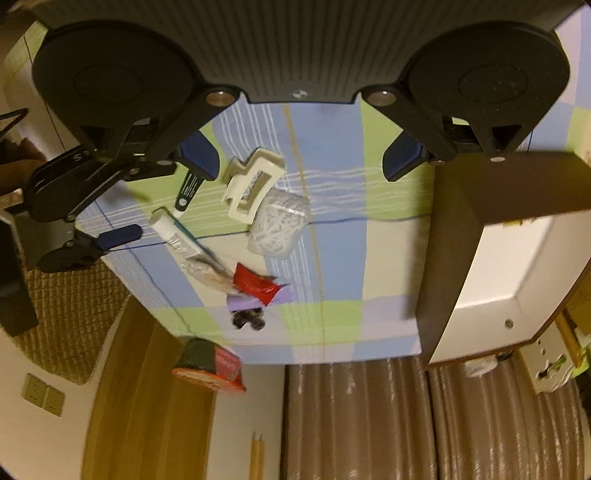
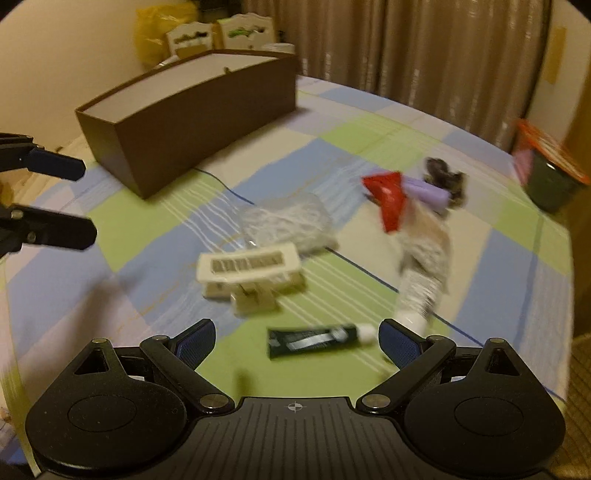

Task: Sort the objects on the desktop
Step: 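Move both grippers back to the table items and grasp the white hair clip with the right gripper, then grasp the clear floss-pick box with the left gripper while the right gripper holds the hair clip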

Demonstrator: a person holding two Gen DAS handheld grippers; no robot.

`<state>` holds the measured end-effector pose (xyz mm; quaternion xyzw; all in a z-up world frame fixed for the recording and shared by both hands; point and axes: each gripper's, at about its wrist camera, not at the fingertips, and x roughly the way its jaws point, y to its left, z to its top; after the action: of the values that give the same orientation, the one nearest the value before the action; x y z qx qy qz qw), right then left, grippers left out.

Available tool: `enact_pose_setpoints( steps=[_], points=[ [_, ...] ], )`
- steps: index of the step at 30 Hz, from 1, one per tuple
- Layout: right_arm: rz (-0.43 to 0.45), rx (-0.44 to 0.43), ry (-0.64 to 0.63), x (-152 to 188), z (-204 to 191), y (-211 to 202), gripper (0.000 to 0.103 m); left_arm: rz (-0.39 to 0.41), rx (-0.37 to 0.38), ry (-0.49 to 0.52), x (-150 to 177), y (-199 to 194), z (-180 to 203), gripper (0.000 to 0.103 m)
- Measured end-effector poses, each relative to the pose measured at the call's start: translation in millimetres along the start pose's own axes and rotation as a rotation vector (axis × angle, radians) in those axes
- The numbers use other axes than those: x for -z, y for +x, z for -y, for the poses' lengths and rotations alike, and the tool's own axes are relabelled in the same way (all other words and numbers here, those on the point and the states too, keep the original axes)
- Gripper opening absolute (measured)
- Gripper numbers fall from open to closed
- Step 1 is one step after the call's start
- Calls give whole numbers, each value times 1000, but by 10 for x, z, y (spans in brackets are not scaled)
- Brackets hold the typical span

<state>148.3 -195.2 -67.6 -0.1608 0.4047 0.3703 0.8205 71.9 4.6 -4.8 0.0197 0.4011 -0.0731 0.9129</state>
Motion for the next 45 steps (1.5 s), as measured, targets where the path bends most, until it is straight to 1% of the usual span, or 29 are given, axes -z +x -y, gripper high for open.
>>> enact_pose_setpoints(
  steps=[4,8,14,20,29,33,34,35,38,45],
  points=[
    [18,-36,-4,-88,-75,212,97,-24,-36,-10,15,-9,-100,93],
    [16,-47,-9,-188,-105,374,97,-41,-51,-20,30,13,-189,93],
    [1,-59,-32,-306,-158,574,98,-48,-47,-41,32,67,-283,93],
    [-24,-55,-51,-340,-186,730,98,-54,-44,-53,35,107,-381,93],
    [-34,-56,-85,-345,-263,812,97,-64,-34,-64,48,153,-469,93],
    [-44,-38,-102,-348,-279,843,97,-66,-29,-67,49,172,-494,93],
    [-48,-33,-103,-349,-276,848,95,-66,-28,-67,48,176,-497,93],
    [-49,-31,-101,-347,-273,844,86,-67,-27,-67,47,181,-499,93],
    [-59,-31,-95,-345,-257,827,86,-68,-25,-67,45,197,-503,93],
    [-42,-24,-67,-310,-200,638,86,-64,-4,-44,-29,311,-448,93]
  ],
)
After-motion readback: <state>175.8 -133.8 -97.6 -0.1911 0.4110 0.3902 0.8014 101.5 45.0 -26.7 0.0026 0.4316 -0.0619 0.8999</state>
